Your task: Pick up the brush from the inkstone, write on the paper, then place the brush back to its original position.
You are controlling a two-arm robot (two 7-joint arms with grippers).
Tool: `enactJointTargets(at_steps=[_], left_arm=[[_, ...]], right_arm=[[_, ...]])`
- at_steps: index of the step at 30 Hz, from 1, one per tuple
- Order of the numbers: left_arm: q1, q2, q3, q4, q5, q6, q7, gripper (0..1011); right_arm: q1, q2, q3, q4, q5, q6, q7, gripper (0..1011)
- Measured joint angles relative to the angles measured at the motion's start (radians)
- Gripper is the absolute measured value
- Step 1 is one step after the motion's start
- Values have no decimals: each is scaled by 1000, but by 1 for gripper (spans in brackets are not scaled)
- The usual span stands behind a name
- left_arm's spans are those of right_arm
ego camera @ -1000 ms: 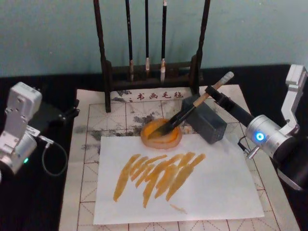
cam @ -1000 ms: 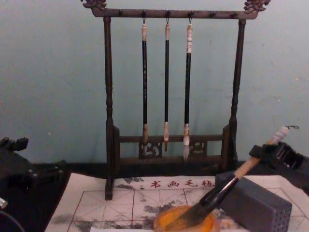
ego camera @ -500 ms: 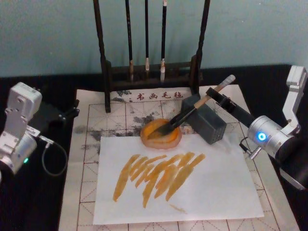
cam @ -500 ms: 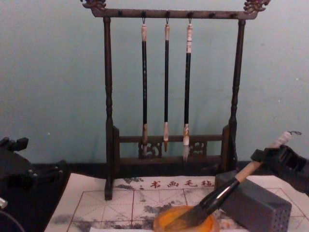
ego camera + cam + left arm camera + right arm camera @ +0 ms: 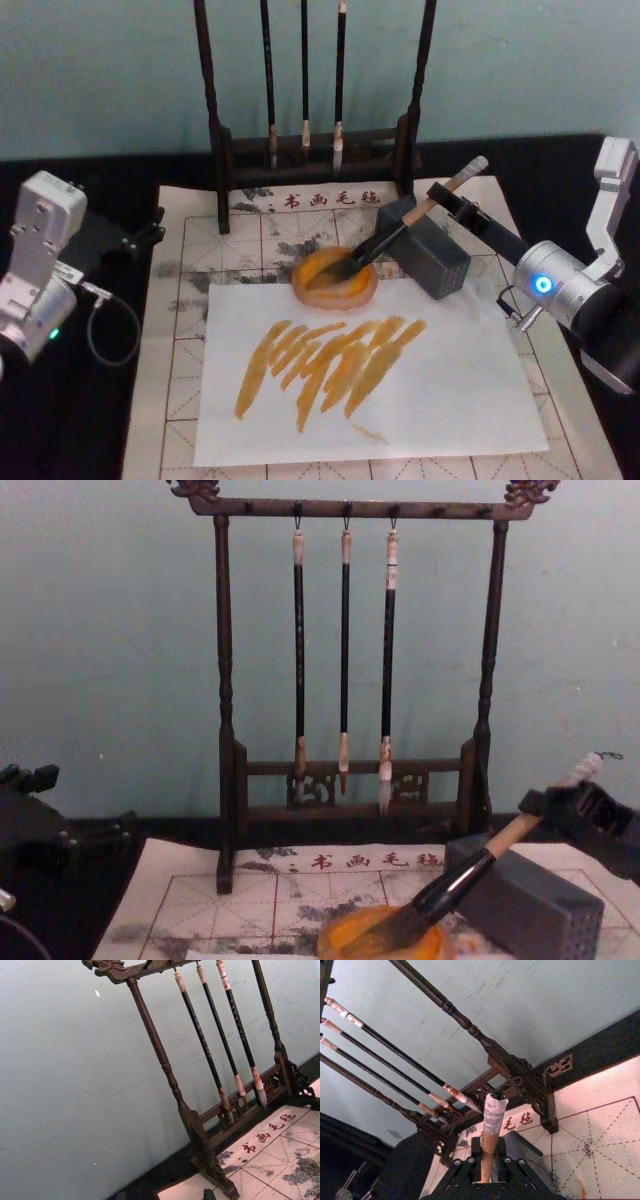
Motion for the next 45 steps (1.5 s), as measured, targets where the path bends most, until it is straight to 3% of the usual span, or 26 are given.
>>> enactJointTargets(at_steps=[14,19,22,23,37,42,45], left_arm=[[0,0,0,0,0,0,0,1001],[0,0,0,0,0,0,0,1001],[0,0,0,0,0,0,0,1001],[0,0,0,0,0,0,0,1001],[0,0,0,0,0,0,0,1001],[0,0,0,0,0,0,0,1001],[0,0,0,0,0,0,0,1001]], right_arm=[[-1,-1,1,-1,-3,0,1,184],[-1,-1,1,-1,-4,1,1,291],[-1,-1,1,0,-4,1,1,431],[-1,-1,1,-1,-4,1,1,431],[-1,-1,1,-1,-4,-1,2,898],[-1,-1,1,-1,-4,-1,2,1002],[-1,-1,1,-1,-4,-1,2,1002]])
